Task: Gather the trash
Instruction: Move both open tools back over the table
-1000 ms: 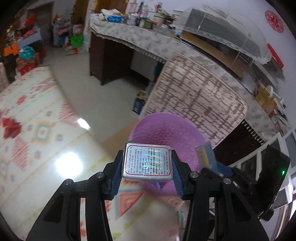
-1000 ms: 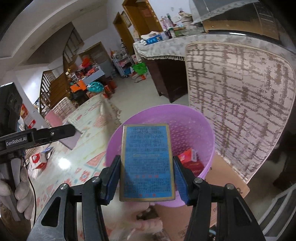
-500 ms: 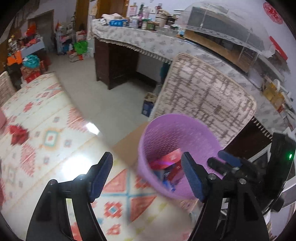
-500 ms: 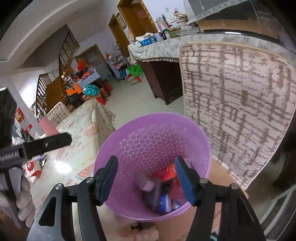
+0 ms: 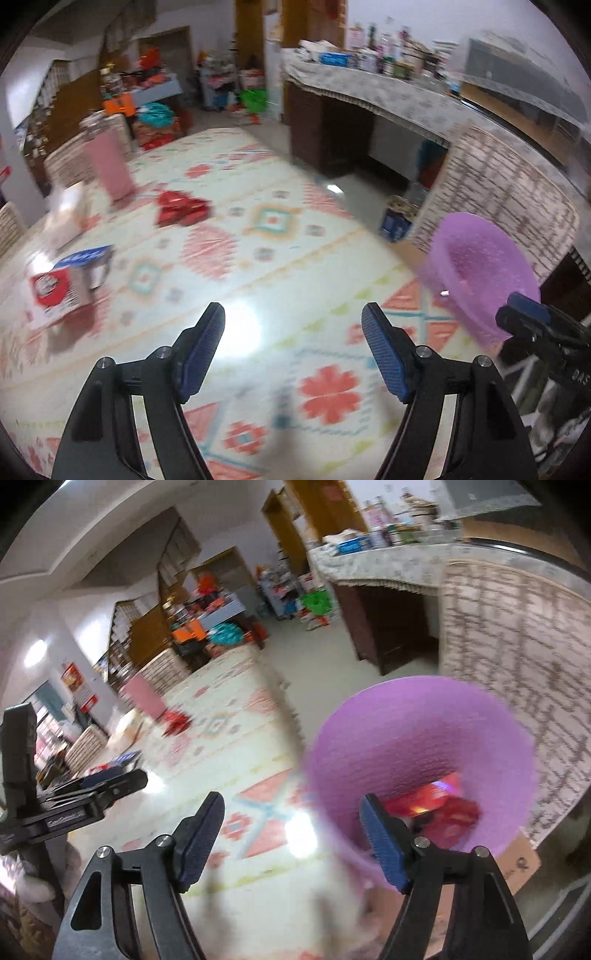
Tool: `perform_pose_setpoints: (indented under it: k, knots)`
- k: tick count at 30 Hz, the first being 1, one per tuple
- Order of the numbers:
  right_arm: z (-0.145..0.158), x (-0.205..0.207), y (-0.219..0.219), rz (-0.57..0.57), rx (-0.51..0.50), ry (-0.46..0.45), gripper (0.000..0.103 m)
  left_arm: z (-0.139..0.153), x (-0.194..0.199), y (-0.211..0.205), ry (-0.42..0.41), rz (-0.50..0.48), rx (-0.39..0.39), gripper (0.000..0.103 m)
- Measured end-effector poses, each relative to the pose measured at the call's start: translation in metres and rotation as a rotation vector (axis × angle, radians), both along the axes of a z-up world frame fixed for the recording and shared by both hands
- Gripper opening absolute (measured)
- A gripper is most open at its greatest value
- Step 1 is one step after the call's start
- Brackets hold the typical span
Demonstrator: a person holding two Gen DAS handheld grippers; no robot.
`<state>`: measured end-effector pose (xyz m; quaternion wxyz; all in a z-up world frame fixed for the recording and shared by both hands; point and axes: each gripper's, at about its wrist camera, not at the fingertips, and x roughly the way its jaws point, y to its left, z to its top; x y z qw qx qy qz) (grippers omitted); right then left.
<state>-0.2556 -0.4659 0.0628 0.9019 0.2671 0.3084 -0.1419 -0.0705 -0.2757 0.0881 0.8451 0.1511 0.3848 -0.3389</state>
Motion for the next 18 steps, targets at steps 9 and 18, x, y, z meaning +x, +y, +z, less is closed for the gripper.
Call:
perform_pose_setpoints:
  k: [9,18]
  knots:
    - [-0.027,0.072,0.09,0.238,0.123,-0.013,0.081,-0.022,0.057,0.12,0.131,0.204,-0.065,0.075]
    - [-0.046,0.128,0.146,0.372,0.129,-0.018,0.083,-0.026,0.13,0.235,0.17,0.433,-0.133,0.075]
